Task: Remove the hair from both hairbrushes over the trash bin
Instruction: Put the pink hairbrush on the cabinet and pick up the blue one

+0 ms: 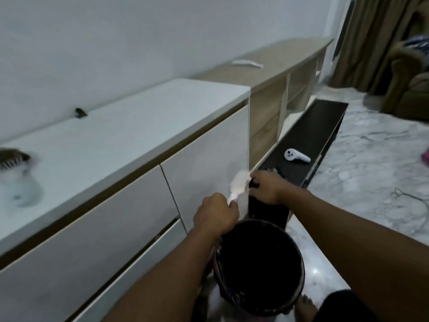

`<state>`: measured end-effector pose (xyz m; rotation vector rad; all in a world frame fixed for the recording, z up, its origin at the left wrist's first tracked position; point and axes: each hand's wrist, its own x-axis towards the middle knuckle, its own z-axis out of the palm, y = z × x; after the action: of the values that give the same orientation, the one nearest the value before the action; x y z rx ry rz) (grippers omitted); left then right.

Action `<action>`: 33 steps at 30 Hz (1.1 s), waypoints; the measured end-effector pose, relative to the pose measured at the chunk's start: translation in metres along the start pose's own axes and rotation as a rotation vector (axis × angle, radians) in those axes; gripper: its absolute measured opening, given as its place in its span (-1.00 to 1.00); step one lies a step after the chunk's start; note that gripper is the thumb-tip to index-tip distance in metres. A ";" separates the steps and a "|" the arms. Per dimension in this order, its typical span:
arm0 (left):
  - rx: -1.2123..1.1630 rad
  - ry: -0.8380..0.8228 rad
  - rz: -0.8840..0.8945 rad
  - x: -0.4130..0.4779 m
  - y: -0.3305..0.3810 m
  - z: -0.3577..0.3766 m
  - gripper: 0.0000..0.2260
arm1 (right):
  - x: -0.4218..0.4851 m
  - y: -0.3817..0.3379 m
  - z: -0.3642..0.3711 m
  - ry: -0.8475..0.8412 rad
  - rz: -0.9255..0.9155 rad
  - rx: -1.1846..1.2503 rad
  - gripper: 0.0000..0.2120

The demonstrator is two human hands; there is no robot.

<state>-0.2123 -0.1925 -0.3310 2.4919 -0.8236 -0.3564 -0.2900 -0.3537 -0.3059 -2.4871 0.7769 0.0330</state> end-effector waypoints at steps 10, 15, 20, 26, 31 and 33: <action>0.061 0.196 0.189 -0.055 0.049 -0.124 -0.69 | -0.061 -0.087 -0.094 0.325 -0.156 0.172 -0.82; 0.130 0.246 0.245 -0.077 0.052 -0.160 -0.67 | -0.085 -0.108 -0.120 0.354 -0.165 0.287 -0.89; 0.167 0.270 0.234 -0.086 0.057 -0.185 -0.66 | -0.092 -0.116 -0.132 0.301 -0.126 0.519 -0.83; 0.152 0.232 0.141 -0.078 0.052 -0.217 -0.67 | -0.087 -0.131 -0.144 0.253 -0.100 0.448 -0.82; 0.117 0.299 0.090 -0.070 0.041 -0.242 -0.75 | -0.066 -0.173 -0.154 0.149 -0.128 0.346 -0.67; 0.074 0.343 0.048 -0.068 0.034 -0.252 -0.77 | -0.056 -0.197 -0.151 0.134 -0.157 0.338 -0.59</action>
<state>-0.1856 -0.0821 -0.0938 2.4964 -0.7623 0.1197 -0.2503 -0.2619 -0.0719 -2.2333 0.5821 -0.2994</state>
